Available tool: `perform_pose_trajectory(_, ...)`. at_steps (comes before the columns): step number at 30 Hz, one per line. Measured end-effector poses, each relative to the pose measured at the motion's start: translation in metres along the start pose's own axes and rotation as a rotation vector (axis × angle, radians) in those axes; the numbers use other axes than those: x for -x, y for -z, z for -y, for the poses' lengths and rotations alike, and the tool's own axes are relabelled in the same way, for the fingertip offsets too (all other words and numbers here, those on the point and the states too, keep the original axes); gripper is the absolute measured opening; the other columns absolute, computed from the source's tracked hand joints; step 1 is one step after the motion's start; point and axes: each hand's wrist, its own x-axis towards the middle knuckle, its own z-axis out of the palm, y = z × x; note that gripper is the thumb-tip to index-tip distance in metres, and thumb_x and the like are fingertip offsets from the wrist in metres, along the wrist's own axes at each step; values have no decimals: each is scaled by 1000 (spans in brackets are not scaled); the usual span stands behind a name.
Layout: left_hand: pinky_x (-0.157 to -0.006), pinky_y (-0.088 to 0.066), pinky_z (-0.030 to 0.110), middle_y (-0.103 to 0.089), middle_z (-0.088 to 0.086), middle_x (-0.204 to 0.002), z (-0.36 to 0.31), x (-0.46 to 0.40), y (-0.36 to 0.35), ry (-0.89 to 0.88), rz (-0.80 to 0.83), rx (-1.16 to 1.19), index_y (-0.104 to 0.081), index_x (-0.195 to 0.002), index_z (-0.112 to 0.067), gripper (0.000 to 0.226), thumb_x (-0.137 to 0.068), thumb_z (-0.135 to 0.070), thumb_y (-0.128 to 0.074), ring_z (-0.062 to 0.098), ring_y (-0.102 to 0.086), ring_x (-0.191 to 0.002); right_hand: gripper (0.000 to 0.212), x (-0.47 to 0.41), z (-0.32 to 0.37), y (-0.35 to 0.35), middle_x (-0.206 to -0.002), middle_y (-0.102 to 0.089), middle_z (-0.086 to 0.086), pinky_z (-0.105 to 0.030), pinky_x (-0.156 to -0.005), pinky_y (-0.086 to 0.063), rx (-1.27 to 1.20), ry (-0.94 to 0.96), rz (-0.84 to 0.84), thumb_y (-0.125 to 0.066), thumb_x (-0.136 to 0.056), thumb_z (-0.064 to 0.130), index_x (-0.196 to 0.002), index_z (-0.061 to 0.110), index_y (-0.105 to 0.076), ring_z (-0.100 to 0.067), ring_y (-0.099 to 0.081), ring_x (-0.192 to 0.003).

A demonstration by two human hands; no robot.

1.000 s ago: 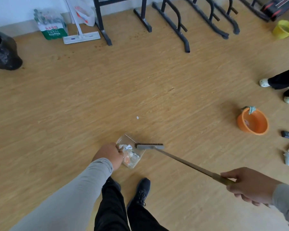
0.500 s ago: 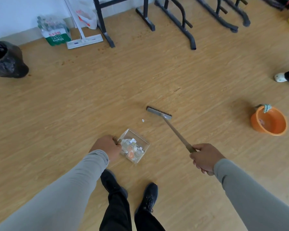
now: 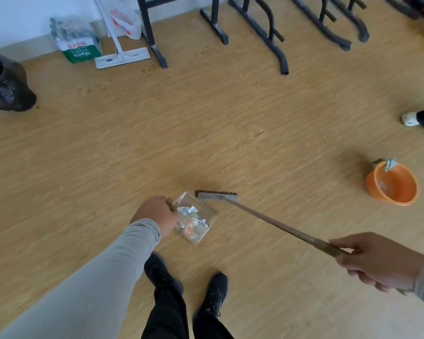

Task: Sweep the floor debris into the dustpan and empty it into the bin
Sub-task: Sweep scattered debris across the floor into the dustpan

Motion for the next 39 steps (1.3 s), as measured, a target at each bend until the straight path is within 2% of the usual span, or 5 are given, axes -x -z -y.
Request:
perform_pose_trajectory(10, -77, -58, 37, -68, -1, -87, 0, 1, -1, 23, -17, 31, -64, -88, -20, 14, -91, -33, -59, 21, -66, -78, 47, -67, 20, -97, -86, -64, -4, -23, -43, -39, 224, 74, -126, -47, -100, 22, -146, 27, -45, -20, -51, -57)
perform_pose_trajectory(21, -71, -48, 30, -60, -6, -87, 18, 35, -6, 8, 30, 31, -56, -99, -26, 9, -95, -34, -53, 20, -61, -80, 62, 13, -4, -69, -68, -63, -11, -26, -44, -34, -145, -34, 3, -60, -96, 16, -152, 19, -34, -17, -46, -48)
perform_pose_trajectory(28, -85, -55, 34, -68, -6, -95, 49, 72, 42, 6, 49, 161, -53, -86, -34, 9, -93, -34, -58, 20, -65, -86, 26, 45, 32, -117, -62, -52, -10, -25, -43, -28, -417, -60, 20, -58, -98, 14, -120, 3, -57, -16, -39, -42)
perform_pose_trajectory(35, -75, -49, 30, -68, -2, -101, 74, 65, 130, -33, -6, 210, -66, -106, -24, 20, -91, -35, -61, 22, -64, -87, 23, 68, 81, -107, -56, -53, -9, -22, -38, -34, -532, -140, -83, -57, -100, 21, -111, 0, -58, -14, -40, -40)
perform_pose_trajectory(39, -89, -50, 29, -67, -7, -110, 85, 53, 161, -92, -27, 236, -65, -102, -26, 14, -91, -34, -63, 18, -62, -94, 26, 60, 103, -118, -54, -51, -10, -19, -33, -35, -669, -169, -103, -57, -100, 23, -102, -2, -61, -15, -37, -35)
